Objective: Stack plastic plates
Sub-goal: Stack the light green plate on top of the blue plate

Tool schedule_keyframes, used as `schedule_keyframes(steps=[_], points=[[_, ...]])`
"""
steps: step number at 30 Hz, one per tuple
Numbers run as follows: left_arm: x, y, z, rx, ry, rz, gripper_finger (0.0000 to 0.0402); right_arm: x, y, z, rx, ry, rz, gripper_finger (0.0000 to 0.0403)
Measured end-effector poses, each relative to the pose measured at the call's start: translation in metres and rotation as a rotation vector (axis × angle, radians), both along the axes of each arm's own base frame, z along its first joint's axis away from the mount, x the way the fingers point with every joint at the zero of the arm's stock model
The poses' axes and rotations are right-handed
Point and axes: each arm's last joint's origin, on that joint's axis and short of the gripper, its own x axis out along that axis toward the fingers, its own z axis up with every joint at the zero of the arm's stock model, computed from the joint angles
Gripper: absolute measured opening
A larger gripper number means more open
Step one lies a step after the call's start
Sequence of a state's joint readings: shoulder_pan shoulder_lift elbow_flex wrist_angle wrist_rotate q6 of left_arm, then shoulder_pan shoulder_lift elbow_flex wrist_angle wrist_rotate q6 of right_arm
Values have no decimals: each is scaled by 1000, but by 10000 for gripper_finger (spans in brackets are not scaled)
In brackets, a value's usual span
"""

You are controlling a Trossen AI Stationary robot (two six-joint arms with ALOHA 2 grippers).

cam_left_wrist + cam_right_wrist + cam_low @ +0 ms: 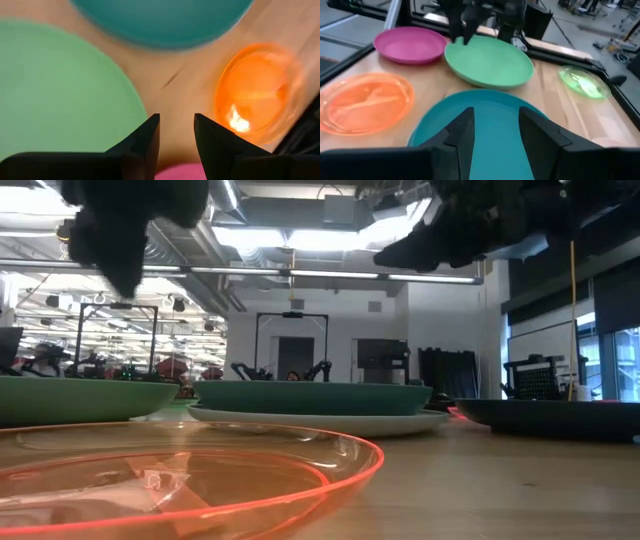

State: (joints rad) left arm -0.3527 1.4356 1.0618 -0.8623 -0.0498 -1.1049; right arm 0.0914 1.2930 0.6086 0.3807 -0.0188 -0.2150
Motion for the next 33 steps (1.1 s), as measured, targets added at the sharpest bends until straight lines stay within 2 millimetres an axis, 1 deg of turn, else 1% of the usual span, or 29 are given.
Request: schedule_keyframes(steps=[4, 10, 18, 24, 30, 33], points=[[10, -5, -22, -18, 101, 5, 114, 0, -1, 0, -16, 2, -47, 144], [18, -6, -41, 14, 164, 70, 114, 1, -3, 1, -29, -15, -86, 144], [22, -4, -57, 99, 211, 111, 114, 1, -3, 1, -28, -15, -86, 144], [26, -4, -68, 115, 244, 109, 114, 0, -2, 1, -21, -12, -67, 144], [28, -4, -76, 162, 270, 34, 114, 0, -2, 1, 7, -6, -77, 144], [28, -4, -80, 175, 284, 11, 107, 0, -2, 1, 9, -10, -77, 144]])
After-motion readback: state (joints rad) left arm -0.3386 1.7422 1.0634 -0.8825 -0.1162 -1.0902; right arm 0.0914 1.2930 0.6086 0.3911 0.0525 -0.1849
